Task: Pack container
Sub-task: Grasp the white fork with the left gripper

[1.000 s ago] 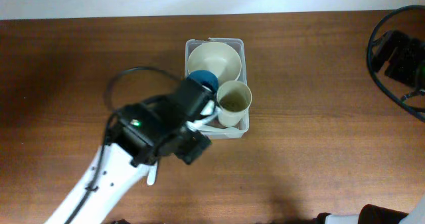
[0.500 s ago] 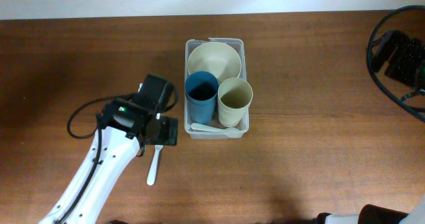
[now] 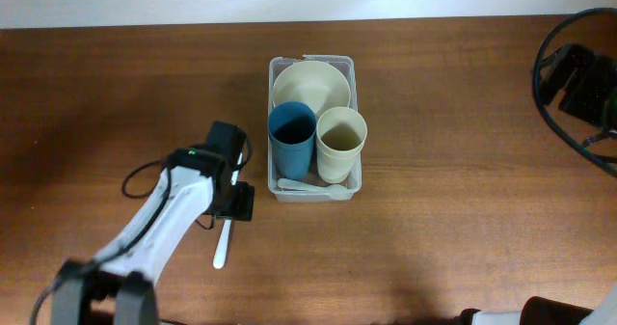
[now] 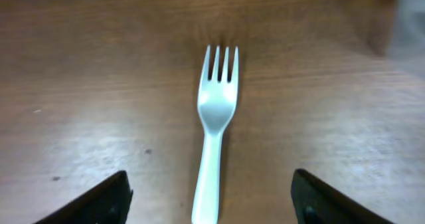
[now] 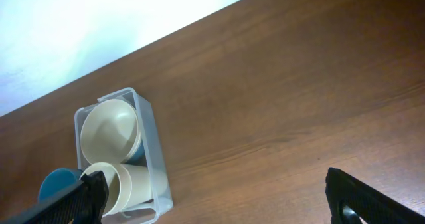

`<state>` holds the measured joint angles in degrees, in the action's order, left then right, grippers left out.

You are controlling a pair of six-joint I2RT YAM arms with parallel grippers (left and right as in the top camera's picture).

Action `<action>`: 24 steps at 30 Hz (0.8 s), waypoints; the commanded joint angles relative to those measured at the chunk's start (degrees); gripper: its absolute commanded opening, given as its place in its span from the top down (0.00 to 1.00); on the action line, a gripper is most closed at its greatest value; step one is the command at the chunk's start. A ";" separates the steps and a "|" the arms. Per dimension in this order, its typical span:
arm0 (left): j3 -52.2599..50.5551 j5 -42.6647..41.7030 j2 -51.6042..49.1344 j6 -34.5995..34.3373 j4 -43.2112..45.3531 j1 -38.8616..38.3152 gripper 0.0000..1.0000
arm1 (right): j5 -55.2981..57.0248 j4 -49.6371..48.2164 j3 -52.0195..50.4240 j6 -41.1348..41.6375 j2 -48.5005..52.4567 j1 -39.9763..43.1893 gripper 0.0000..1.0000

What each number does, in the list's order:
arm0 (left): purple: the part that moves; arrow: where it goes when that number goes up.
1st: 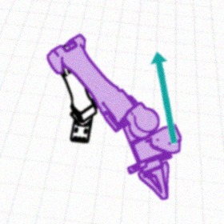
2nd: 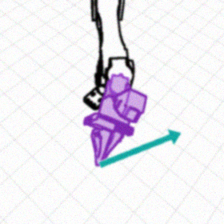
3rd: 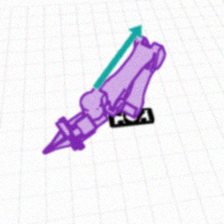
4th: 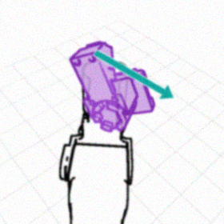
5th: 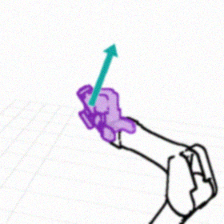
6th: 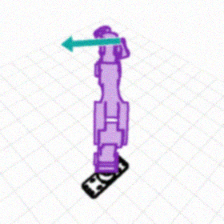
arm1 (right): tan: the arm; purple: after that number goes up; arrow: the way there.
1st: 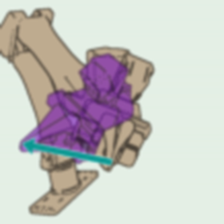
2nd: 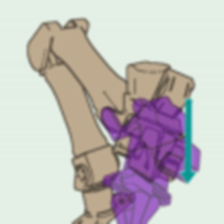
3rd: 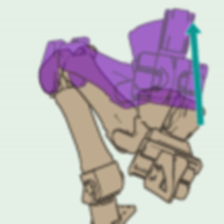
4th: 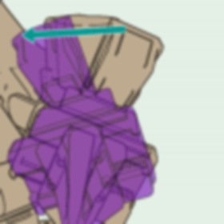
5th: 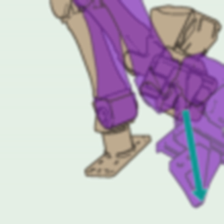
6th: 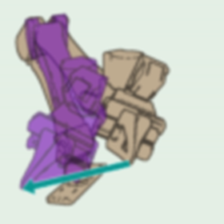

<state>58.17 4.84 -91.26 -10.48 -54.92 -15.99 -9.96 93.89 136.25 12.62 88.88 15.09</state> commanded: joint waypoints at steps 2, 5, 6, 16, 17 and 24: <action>-0.72 -0.81 -6.84 0.72 1.66 0.28 0.28 | 0.13 -0.20 0.42 -0.39 0.00 0.42 0.01; -0.72 -1.03 -9.49 0.66 2.21 0.28 0.32 | 0.13 -0.20 0.42 -0.39 0.00 0.42 0.01; -0.72 -1.03 -9.99 0.48 2.21 0.28 0.32 | 0.13 -0.20 0.42 -0.39 0.00 0.42 0.01; -4.24 -3.85 -10.05 0.50 3.96 0.28 0.36 | 0.13 -0.20 0.42 -0.39 0.00 0.42 0.01; -5.05 -3.56 -10.05 0.52 4.76 0.31 0.37 | 0.13 -0.20 0.42 -0.39 0.00 0.42 0.01; -5.46 -3.50 -10.01 0.52 6.54 0.31 0.69 | 0.13 -0.20 0.42 -0.39 0.00 0.42 0.01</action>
<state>54.41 0.38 -100.18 -9.78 -49.36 -15.94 -9.96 93.89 136.22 12.64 88.88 15.09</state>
